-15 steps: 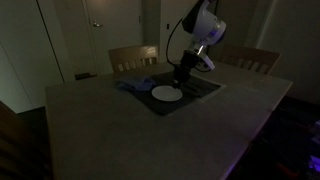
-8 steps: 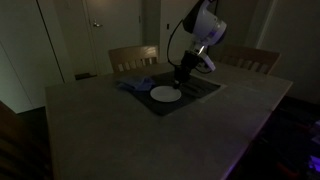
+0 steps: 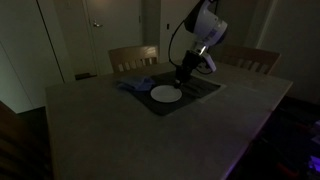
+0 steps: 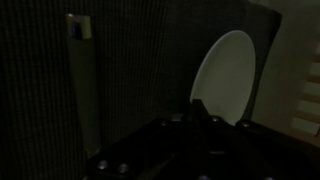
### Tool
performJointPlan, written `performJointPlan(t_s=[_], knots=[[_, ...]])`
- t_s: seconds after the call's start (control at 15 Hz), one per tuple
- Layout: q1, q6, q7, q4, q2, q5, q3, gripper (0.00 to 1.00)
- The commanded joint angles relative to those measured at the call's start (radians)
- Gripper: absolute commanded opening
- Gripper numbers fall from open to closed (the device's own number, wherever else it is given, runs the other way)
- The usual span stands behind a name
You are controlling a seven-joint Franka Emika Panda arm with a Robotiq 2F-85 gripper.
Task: Move the plate to the left
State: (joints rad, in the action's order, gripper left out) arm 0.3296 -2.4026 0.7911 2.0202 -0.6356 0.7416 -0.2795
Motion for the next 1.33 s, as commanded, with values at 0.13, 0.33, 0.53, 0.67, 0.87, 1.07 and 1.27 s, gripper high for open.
performJointPlan(t_s=[0.13,0.33,0.53,0.67,0.87,1.07,1.27], knots=[[-0.001,0.117,0.078,-0.03,0.005,0.053,0.054,0.01],[-0.004,0.153,0.092,-0.043,0.005,0.066,0.083,0.01],[-0.007,0.159,0.121,-0.051,0.002,0.087,0.107,0.01],[-0.012,0.14,0.133,-0.049,0.001,0.105,0.123,0.01],[-0.021,0.119,0.134,-0.049,-0.002,0.123,0.148,0.01],[-0.025,0.125,0.133,-0.049,-0.005,0.131,0.163,0.01],[-0.039,0.138,0.119,-0.035,0.004,0.122,0.167,0.34]])
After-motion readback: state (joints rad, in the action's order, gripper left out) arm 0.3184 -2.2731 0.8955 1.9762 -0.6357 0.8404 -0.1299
